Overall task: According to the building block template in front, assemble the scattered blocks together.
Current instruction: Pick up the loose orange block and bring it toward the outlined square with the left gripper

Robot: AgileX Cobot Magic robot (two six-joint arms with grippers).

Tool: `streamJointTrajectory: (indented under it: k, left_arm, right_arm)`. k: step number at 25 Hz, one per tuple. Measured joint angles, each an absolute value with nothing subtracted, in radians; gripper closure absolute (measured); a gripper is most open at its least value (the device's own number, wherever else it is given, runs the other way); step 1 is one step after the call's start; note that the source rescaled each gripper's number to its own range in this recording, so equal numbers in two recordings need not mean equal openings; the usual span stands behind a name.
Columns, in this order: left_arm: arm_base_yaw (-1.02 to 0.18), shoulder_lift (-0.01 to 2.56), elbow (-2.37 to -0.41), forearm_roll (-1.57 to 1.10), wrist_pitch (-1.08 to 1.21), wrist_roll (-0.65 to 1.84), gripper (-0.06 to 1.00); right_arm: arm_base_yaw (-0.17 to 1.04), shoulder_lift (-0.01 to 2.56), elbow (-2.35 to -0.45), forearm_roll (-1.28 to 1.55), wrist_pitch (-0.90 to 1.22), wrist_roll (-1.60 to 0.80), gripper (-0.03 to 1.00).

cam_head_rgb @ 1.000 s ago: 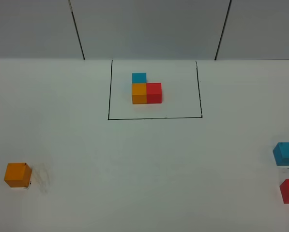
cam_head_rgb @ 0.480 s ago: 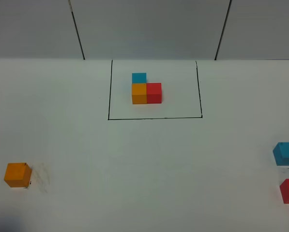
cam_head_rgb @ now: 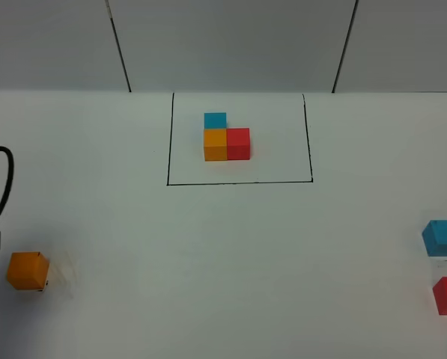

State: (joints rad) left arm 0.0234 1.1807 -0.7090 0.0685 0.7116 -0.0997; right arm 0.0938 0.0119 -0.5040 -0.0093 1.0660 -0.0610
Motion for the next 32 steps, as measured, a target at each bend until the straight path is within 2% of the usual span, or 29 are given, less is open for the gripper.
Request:
streamJointTrajectory:
  k: [2, 7, 10, 17, 32]
  left_arm:
    - [0.023, 1.249, -0.71, 0.045, 0.682, -0.062, 0.42]
    - [0.023, 1.387, -0.711, -0.072, 0.633, 0.029, 0.19]
    - [0.023, 1.44, -0.711, -0.11, 0.592, 0.031, 0.1]
    - [0.023, 1.499, -0.711, -0.115, 0.502, 0.035, 0.1]
    - [0.023, 1.677, -0.713, -0.115, 0.411, 0.035, 0.16]
  right_arm:
    - [0.094, 0.012, -0.504, -0.009, 1.066, -0.061, 0.29]
    - [0.094, 0.012, -0.504, -0.009, 1.066, -0.061, 0.29]
    - [0.094, 0.012, -0.504, -0.009, 1.066, -0.061, 0.29]
    - [0.094, 0.012, -0.504, -0.009, 1.066, -0.061, 0.29]
    - [0.094, 0.012, -0.504, -0.009, 1.066, -0.061, 0.29]
